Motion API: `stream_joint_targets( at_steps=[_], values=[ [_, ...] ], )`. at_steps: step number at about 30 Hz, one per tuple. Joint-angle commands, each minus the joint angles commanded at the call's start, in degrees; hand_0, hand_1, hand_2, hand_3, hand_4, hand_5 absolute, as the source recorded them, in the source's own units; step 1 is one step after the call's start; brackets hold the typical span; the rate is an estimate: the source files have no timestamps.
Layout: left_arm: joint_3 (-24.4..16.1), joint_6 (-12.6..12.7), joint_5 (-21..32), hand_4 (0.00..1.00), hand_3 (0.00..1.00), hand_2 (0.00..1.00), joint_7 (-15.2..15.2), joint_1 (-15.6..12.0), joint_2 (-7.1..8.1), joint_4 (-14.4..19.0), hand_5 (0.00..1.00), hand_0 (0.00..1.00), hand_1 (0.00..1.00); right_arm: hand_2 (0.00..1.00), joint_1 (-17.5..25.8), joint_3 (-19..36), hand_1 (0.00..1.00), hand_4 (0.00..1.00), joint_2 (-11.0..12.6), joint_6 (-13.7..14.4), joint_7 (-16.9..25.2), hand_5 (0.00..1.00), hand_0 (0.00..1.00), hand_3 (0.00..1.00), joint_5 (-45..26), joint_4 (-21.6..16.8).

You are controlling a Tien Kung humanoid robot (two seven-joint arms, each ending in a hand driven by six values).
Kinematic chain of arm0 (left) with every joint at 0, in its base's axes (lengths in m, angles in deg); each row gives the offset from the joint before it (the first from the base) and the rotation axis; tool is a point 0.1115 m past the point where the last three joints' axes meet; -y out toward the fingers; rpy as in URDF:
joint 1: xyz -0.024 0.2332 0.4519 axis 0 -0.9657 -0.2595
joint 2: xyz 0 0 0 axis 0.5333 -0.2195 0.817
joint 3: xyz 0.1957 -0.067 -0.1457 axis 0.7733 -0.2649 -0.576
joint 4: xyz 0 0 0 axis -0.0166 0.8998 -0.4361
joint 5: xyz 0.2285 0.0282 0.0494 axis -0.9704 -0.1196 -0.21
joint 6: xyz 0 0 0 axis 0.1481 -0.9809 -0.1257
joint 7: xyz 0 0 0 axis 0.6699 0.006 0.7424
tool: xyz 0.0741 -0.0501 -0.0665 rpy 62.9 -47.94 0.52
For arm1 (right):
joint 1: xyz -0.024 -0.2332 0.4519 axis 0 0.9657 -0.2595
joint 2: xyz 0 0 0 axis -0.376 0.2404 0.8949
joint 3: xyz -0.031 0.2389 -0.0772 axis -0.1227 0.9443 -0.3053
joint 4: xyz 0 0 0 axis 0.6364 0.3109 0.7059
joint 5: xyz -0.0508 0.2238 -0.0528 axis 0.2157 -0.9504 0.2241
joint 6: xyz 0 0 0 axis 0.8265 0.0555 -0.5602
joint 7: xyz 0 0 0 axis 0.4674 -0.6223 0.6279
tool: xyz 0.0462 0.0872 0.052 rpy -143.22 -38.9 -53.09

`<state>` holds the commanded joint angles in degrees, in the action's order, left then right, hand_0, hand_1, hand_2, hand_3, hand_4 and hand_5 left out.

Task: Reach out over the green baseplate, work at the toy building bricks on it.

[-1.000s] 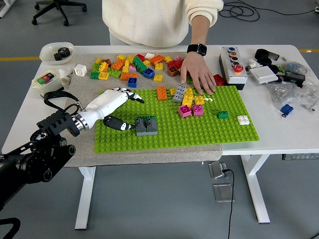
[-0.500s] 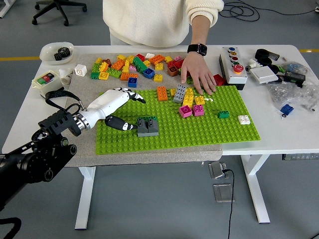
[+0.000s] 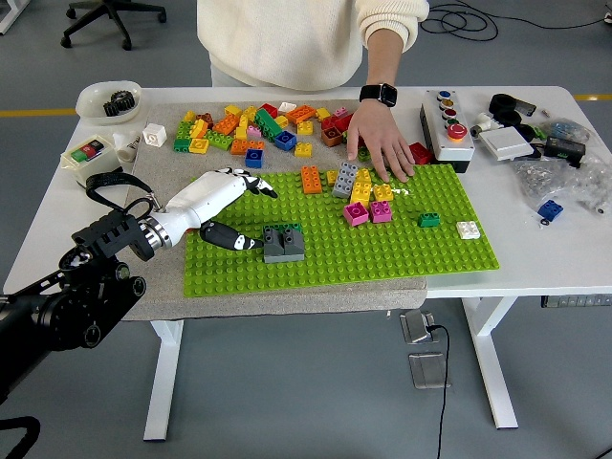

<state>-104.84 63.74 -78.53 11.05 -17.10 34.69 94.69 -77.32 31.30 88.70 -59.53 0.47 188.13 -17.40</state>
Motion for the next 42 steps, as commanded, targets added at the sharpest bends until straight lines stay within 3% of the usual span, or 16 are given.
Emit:
stream_joint_targets(
  at_steps=[15, 16, 21, 23, 27, 28, 33, 34, 39, 40, 42],
  values=[
    [-1.45, -0.11, -1.03, 0.968, 0.697, 0.732, 0.01, 0.07, 0.36, -0.32, 0.195, 0.849, 0.698, 0.68, 0.0, 0.11, 0.644, 0.824, 0.01, 0.03, -0.02, 0.521, 0.74, 0.612, -0.12, 0.0],
    [-1.79, -0.22, -1.17, 0.893, 0.666, 0.72, -0.02, 0.11, 0.48, -0.24, 0.112, 0.849, 0.699, 0.68, 0.02, 0.13, 0.644, 0.823, 0.02, 0.03, -0.02, 0.521, 0.74, 0.612, -0.13, 0.0],
    [-2.78, -0.49, -1.55, 0.893, 0.666, 0.72, -0.11, 0.08, 1.03, -0.06, 0.112, 0.849, 0.699, 0.68, 0.03, 0.15, 0.644, 0.823, 0.03, 0.06, -0.01, 0.521, 0.74, 0.612, -0.24, 0.0],
    [-3.41, -0.72, -2.05, 0.839, 0.631, 0.694, -0.04, -0.14, 1.34, 0.26, 0.064, 0.849, 0.694, 0.68, 0.02, 0.15, 0.644, 0.824, 0.05, 0.09, 0.02, 0.522, 0.741, 0.612, -0.34, 0.0],
    [-5.71, -1.43, -2.78, 0.839, 0.631, 0.694, 0.34, -1.2, 1.85, 1.93, 0.064, 0.849, 0.694, 0.68, 0.09, 0.28, 0.644, 0.824, 0.11, 0.11, 0.01, 0.522, 0.741, 0.612, -0.4, 0.0],
    [-6.29, -1.63, -2.78, 0.805, 0.56, 0.69, 0.47, -1.57, 1.95, 2.44, 0.06, 0.862, 0.718, 0.68, 0.12, 0.32, 0.644, 0.823, 0.12, 0.12, 0.01, 0.521, 0.741, 0.612, -0.4, 0.0],
    [-10.02, -3.2, -2.19, 0.805, 0.56, 0.69, 1.25, -3.91, 2.54, 5.84, 0.06, 0.862, 0.718, 0.68, 0.21, 0.5, 0.644, 0.823, 0.23, 0.13, 0.03, 0.521, 0.741, 0.612, -0.33, 0.0],
    [-10.5, -3.47, -1.97, 0.846, 0.563, 0.741, 1.37, -4.26, 2.6, 6.4, 0.224, 0.901, 0.754, 0.68, 0.21, 0.51, 0.644, 0.823, 0.24, 0.13, 0.04, 0.521, 0.741, 0.612, -0.33, 0.0],
    [-13.58, -5.69, 0.32, 0.846, 0.563, 0.741, 2.73, -7.5, 3.03, 11.44, 0.224, 0.901, 0.754, 0.68, 0.33, 0.6, 0.644, 0.823, 0.2, 0.11, 0.06, 0.521, 0.741, 0.612, -0.14, 0.0],
    [-13.76, -5.92, 0.49, 0.948, 0.565, 0.773, 2.89, -7.84, 3.07, 12.01, 0.489, 0.949, 0.807, 0.68, 0.34, 0.61, 0.644, 0.823, 0.19, 0.11, 0.05, 0.521, 0.741, 0.613, -0.11, 0.0],
    [-14.19, -6.87, 1.36, 0.948, 0.565, 0.773, 3.57, -9.28, 3.27, 14.27, 0.489, 0.949, 0.807, 0.68, 0.39, 0.57, 0.644, 0.823, 0.15, 0.12, 0.08, 0.521, 0.741, 0.613, -0.09, 0.0]
  ],
)
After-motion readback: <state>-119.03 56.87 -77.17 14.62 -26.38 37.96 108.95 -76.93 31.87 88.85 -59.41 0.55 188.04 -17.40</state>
